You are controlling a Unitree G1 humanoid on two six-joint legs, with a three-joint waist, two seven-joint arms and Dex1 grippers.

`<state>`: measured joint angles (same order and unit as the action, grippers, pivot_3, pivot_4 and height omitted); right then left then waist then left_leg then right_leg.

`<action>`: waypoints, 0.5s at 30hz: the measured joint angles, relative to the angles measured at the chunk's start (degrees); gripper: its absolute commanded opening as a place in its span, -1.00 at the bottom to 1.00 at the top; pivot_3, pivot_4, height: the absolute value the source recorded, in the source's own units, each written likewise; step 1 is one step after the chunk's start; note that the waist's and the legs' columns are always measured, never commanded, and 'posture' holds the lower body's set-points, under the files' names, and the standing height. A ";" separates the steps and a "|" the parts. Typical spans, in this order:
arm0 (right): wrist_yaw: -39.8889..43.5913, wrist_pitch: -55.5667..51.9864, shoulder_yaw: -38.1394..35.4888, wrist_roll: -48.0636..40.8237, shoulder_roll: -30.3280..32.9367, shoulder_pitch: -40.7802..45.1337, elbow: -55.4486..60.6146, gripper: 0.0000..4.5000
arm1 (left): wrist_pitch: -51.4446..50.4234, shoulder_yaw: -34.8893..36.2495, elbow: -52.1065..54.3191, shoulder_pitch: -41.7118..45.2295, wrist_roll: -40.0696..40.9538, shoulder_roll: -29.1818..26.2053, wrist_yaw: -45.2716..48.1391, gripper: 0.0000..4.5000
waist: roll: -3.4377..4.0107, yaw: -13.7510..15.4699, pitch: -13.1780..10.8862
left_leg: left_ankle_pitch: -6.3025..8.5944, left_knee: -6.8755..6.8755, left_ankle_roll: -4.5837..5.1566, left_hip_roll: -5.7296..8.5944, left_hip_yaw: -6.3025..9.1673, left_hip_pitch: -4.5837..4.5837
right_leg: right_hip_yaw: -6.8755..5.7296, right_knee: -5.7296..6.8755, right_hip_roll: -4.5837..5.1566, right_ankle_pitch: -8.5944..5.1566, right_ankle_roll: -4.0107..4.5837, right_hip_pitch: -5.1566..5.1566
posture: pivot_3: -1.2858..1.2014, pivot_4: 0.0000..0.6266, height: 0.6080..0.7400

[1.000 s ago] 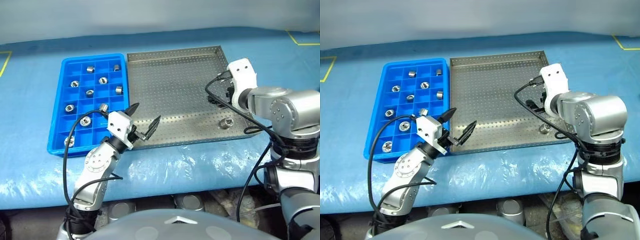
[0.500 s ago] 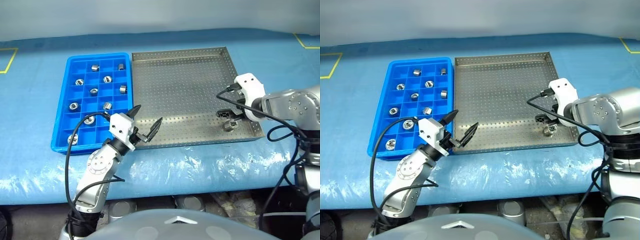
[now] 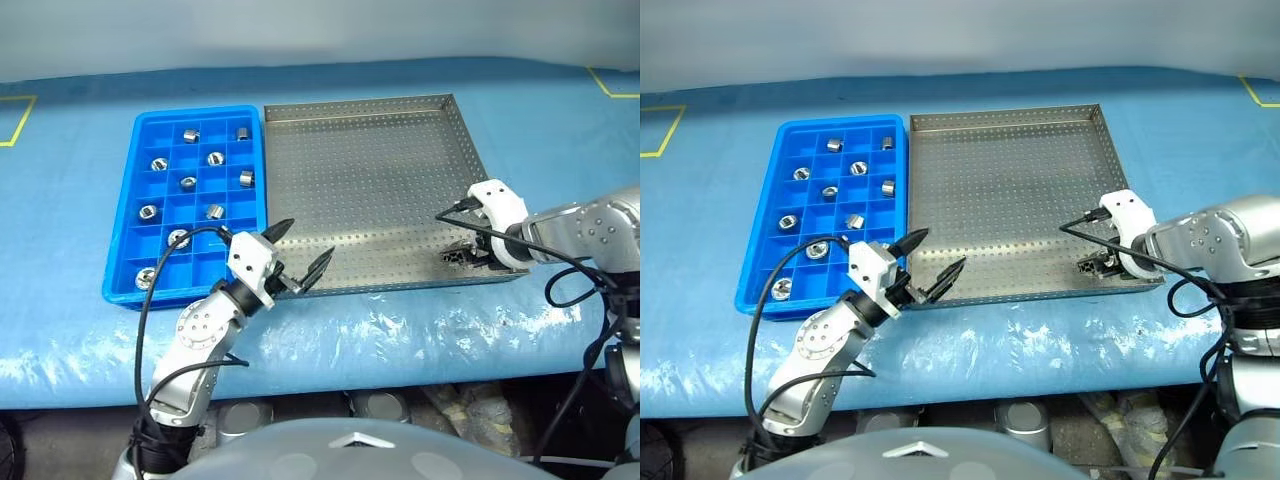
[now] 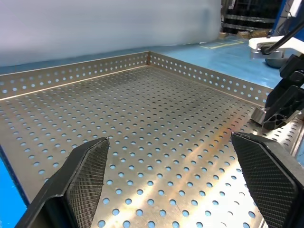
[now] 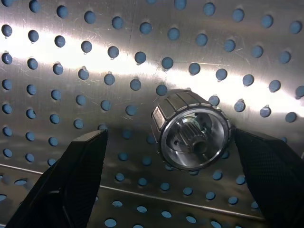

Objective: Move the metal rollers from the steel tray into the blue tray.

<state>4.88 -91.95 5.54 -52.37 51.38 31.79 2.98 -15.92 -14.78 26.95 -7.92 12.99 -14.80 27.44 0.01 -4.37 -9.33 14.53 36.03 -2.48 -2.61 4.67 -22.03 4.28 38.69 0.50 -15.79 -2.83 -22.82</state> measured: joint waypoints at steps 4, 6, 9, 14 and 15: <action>-0.32 -0.03 -2.15 0.96 -1.72 -0.64 -0.44 0.98 | -2.10 -2.03 0.11 0.08 0.97 -3.28 3.28 1.00 | -0.03 -0.10 -0.01 | 0.00 0.02 0.00 -0.01 -0.02 0.03 | 0.02 0.00 -0.01 -0.03 -0.10 0.03 | 0.00 -0.52 1.00; -0.44 -0.02 -3.66 2.37 -3.13 -1.19 -0.17 0.91 | -2.54 -2.89 0.11 0.20 1.06 -4.62 4.85 1.00 | -0.06 -0.29 -0.02 | 0.00 0.04 0.00 -0.02 -0.04 0.11 | 0.07 0.00 -0.02 -0.06 -0.29 0.10 | 0.00 -0.52 1.00; -1.11 0.01 -4.65 4.64 -4.54 -1.80 0.57 0.59 | -2.48 -3.64 0.09 0.28 1.12 -5.75 6.53 1.00 | -0.06 -0.39 -0.02 | 0.00 0.06 0.00 -0.02 -0.12 0.21 | 0.16 0.00 -0.02 -0.07 -0.41 0.16 | -0.01 -0.52 1.00; -0.97 0.03 -5.40 6.90 -5.23 -2.77 2.31 -0.13 | 0.17 -3.70 -2.04 0.50 1.10 -5.64 8.19 1.00 | -0.05 -0.38 -0.01 | 0.00 0.02 0.01 -0.05 -0.13 0.25 | 0.20 0.00 -0.08 -0.08 -0.42 0.15 | -0.01 -0.52 1.00; -0.76 0.03 -5.52 7.07 -5.54 -2.84 2.65 -0.22 | 0.86 -3.71 -2.64 0.72 1.06 -5.59 8.56 1.00 | -0.04 -0.37 0.00 | 0.01 0.01 0.02 -0.05 -0.13 0.25 | 0.20 0.00 -0.08 -0.07 -0.42 0.15 | 0.00 -0.52 1.00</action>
<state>4.13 -91.92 0.02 -45.31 45.84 28.94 5.63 -15.06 -18.49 24.31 -7.20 14.05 -20.39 35.99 -0.03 -4.74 -9.33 14.53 36.05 -2.47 -2.66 4.55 -21.79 4.48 38.69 0.42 -15.86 -3.25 -22.66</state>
